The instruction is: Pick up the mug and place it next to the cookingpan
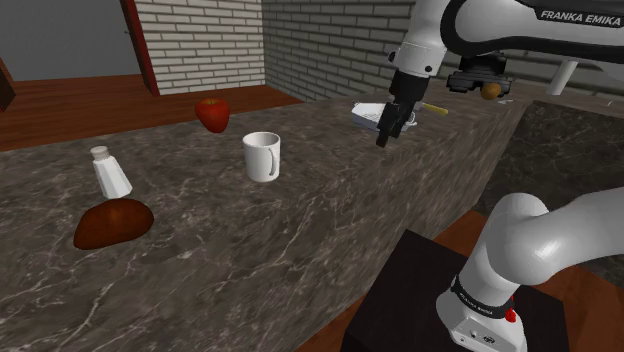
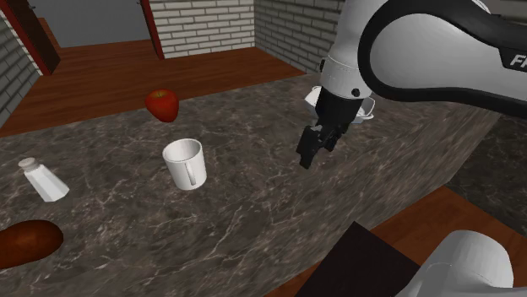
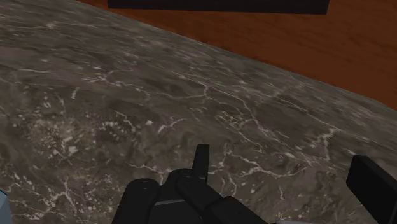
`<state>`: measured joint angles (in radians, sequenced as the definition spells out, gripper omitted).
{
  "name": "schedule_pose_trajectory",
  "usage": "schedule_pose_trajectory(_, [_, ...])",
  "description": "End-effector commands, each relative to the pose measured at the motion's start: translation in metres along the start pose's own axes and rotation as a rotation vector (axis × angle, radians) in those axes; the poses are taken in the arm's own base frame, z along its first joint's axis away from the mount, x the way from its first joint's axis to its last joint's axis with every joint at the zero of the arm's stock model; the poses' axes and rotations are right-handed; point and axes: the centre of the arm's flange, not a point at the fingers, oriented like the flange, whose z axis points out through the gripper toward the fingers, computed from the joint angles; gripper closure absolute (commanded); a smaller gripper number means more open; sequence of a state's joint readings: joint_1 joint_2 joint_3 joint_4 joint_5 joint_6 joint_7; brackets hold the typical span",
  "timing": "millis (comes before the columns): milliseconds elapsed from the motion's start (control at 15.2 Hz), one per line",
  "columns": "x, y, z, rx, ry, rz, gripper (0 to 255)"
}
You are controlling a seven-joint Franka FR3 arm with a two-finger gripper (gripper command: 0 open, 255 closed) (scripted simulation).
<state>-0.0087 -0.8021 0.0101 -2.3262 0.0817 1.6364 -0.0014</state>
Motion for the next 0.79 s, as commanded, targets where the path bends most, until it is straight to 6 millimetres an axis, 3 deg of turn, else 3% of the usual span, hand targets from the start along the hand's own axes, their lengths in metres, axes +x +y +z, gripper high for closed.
schedule_pose_trajectory(0, [0.0,0.0,0.0,0.0,0.0,0.0,0])
schedule_pose_trajectory(726, [0.129,-0.081,0.012,-0.006,-0.05,-0.029,0])
